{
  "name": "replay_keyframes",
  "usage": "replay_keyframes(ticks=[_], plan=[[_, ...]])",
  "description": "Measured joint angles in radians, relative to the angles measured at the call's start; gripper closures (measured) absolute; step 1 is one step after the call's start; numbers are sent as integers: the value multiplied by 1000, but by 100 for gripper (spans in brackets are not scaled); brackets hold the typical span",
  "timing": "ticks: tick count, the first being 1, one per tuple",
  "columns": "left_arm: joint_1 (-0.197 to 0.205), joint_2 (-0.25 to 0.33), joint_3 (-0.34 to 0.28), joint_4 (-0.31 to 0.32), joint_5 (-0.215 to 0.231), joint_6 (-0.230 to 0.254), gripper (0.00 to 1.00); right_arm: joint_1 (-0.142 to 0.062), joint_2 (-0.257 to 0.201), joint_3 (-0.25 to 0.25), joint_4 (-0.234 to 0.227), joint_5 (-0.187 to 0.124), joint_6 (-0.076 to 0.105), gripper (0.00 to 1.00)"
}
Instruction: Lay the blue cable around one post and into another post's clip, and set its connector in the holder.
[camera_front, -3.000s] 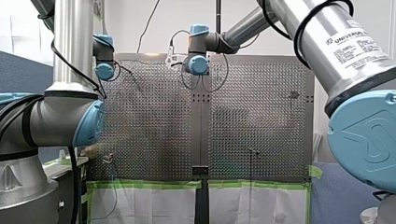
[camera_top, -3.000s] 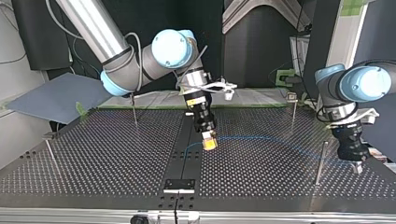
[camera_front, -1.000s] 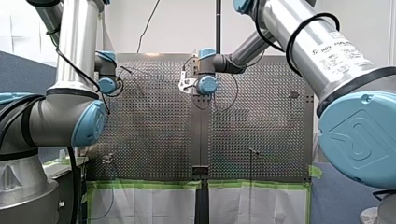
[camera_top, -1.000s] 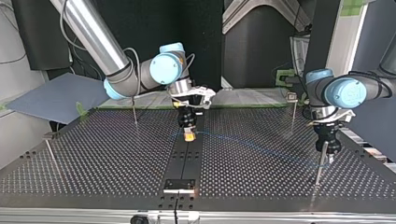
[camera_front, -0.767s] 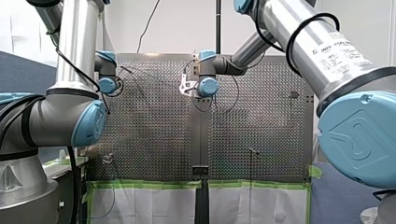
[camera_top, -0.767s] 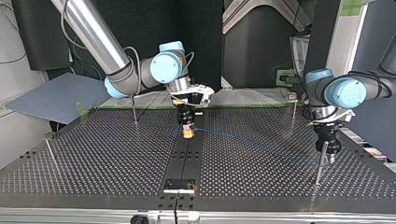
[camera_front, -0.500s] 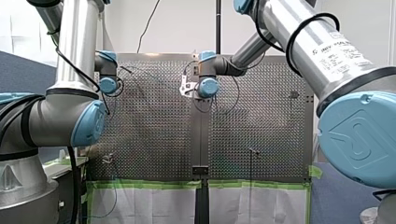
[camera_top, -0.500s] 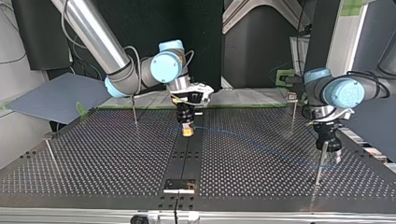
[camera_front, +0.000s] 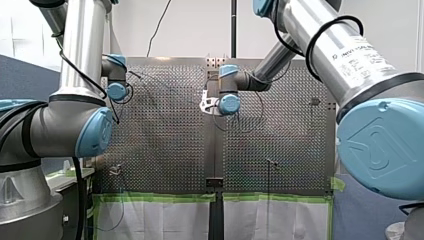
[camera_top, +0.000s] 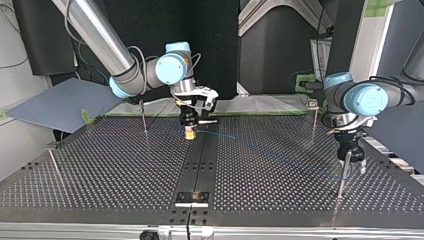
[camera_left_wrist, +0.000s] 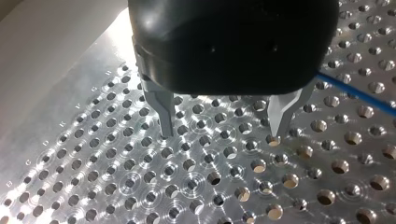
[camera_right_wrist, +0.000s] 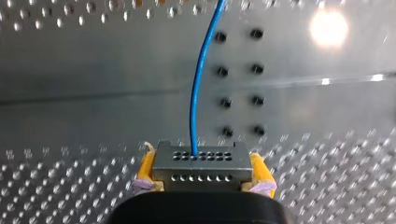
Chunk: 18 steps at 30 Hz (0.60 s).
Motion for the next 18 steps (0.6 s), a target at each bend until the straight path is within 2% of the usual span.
replay_keyframes(ticks=[10, 18], plan=[[-2, -1, -1, 1, 1, -2, 0, -52, -8, 79, -78, 18, 38, 100], [-2, 0, -1, 0, 1, -3, 0, -94, -10, 144, -144, 73, 53, 100]])
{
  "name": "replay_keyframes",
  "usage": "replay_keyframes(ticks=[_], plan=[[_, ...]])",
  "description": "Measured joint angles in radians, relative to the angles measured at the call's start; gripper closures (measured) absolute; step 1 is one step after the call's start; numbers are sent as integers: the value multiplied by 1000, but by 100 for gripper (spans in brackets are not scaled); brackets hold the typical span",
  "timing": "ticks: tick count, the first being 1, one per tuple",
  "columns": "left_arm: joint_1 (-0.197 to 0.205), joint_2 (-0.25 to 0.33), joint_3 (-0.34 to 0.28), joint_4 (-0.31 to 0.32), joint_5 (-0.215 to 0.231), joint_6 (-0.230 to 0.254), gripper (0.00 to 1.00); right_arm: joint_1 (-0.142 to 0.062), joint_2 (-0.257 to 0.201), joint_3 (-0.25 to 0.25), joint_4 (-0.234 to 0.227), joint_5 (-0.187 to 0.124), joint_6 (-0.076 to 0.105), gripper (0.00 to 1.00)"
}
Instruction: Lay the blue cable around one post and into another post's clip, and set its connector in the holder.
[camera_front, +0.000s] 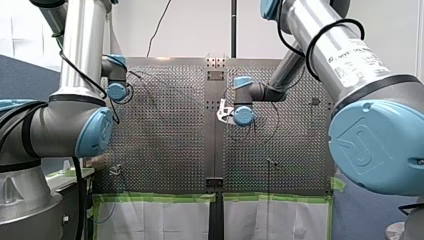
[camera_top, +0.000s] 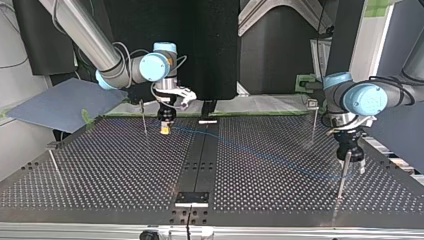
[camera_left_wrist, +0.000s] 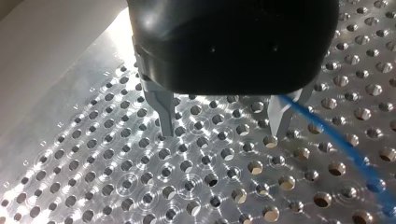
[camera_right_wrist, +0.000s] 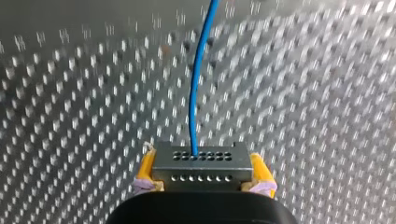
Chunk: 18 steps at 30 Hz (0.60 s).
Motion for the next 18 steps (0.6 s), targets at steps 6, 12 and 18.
replay_keyframes(ticks=[6, 12, 18], plan=[[0, 0, 0, 1, 0, 0, 0, -32, 0, 48, -48, 48, 17, 100], [0, 0, 1, 1, 1, 2, 0, -75, 0, 99, -99, 92, 44, 100], [-2, -1, 0, 1, 0, 2, 0, -128, 0, 153, -153, 80, 92, 100]])
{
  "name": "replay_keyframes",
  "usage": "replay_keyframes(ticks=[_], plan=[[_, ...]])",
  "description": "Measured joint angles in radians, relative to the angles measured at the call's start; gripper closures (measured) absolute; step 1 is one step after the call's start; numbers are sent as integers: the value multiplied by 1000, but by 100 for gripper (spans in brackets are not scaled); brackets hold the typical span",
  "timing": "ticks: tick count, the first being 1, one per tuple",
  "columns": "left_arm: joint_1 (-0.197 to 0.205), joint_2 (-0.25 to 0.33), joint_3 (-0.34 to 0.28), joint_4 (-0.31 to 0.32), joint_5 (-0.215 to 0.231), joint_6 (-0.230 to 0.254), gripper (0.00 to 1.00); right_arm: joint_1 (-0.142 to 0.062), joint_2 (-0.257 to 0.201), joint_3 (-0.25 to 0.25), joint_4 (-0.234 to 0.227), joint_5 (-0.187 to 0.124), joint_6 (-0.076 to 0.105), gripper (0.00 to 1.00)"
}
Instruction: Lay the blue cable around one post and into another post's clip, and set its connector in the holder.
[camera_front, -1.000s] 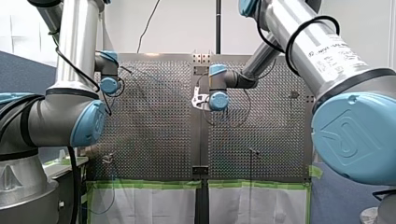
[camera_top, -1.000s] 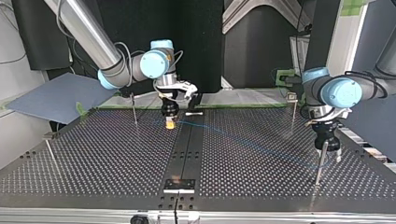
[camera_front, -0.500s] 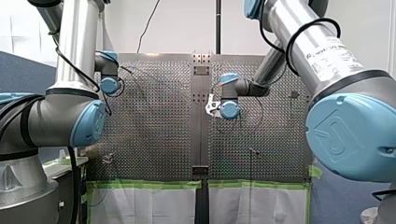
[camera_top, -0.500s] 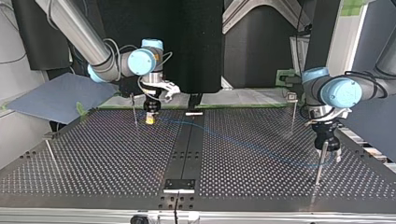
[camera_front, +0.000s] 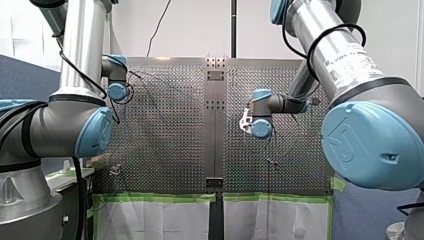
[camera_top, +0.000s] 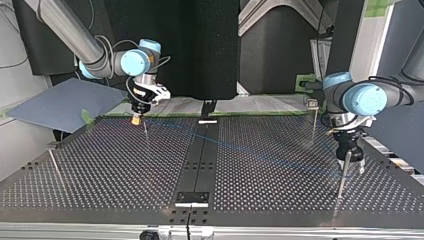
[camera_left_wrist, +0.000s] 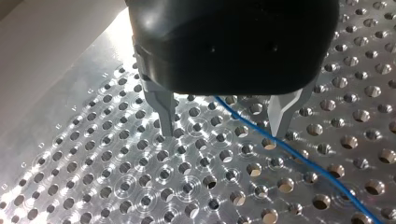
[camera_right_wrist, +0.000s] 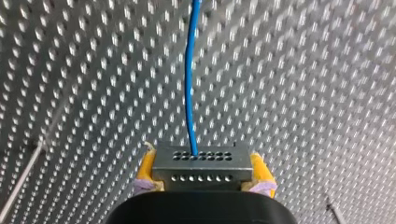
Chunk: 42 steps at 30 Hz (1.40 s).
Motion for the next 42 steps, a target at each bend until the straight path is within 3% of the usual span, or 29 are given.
replay_keyframes(ticks=[3, 7, 14, 26, 34, 42], plan=[[-1, 0, 0, 0, 0, 0, 0, -26, 0, 26, -26, -15, 10, 100], [-3, 0, 0, 0, 1, 1, 0, -60, 1, 60, -60, -18, 4, 100], [-6, 0, 0, 0, 3, 1, 0, -125, 3, 125, -125, -6, -6, 100], [-9, 0, 0, -1, 1, -1, 0, -234, 10, 239, -239, 36, -7, 100], [-10, 0, 0, -3, 1, -2, 0, -253, 19, 303, -303, 42, -8, 100], [-10, 0, 0, -3, 2, -10, 0, -257, 72, 367, -368, 28, -8, 100]])
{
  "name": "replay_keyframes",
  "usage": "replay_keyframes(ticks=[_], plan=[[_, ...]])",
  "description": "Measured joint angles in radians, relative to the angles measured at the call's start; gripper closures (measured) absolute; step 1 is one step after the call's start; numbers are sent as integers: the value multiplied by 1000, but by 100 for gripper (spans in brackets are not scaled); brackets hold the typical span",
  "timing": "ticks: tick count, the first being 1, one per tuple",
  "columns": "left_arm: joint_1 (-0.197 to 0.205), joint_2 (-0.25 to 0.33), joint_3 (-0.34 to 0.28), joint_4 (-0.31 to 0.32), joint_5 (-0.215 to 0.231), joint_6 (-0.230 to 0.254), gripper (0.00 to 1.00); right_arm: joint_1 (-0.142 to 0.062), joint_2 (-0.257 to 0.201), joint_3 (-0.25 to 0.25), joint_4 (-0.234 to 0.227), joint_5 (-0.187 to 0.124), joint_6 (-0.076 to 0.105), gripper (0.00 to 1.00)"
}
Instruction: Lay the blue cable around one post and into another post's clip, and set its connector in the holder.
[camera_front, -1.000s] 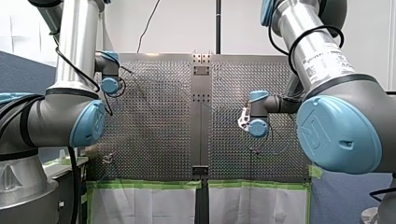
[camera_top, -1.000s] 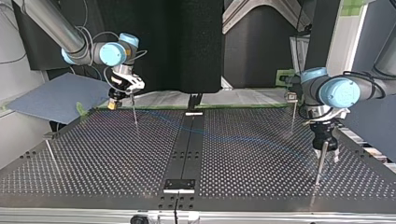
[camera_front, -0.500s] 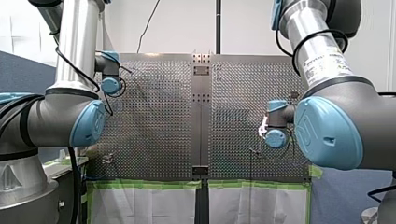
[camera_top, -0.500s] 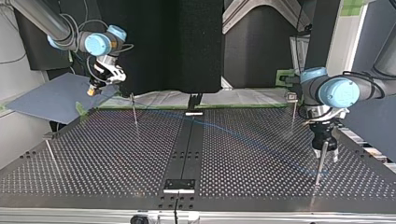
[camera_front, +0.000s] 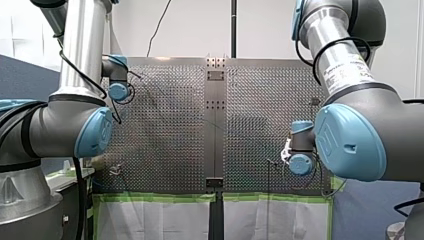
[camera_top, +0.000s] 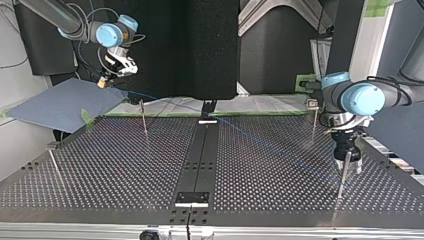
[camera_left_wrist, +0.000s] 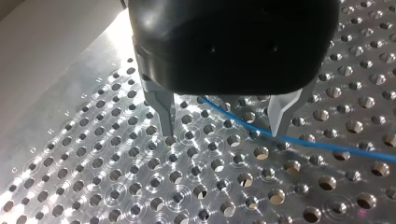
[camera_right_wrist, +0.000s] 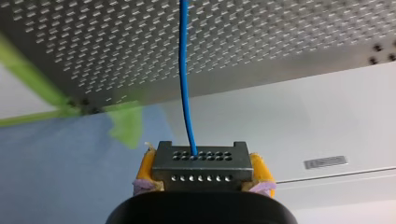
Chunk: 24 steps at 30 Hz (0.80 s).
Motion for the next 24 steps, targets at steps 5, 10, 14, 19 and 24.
replay_keyframes(ticks=[5, 10, 14, 19, 24], plan=[[0, 0, 0, 1, 1, -1, 0, -2, 42, 42, -42, -25, -3, 100], [0, 0, 0, 0, 1, -1, 0, -4, 81, 81, -81, -62, -24, 100], [-3, 0, 0, -1, 2, 0, 0, -8, 112, 113, -113, -93, -53, 100], [-7, 0, 0, 1, 2, 2, 0, -19, 150, 151, -151, -131, -90, 100], [-10, 0, 0, 1, 3, 2, 0, -41, 183, 157, -194, -174, -131, 100]])
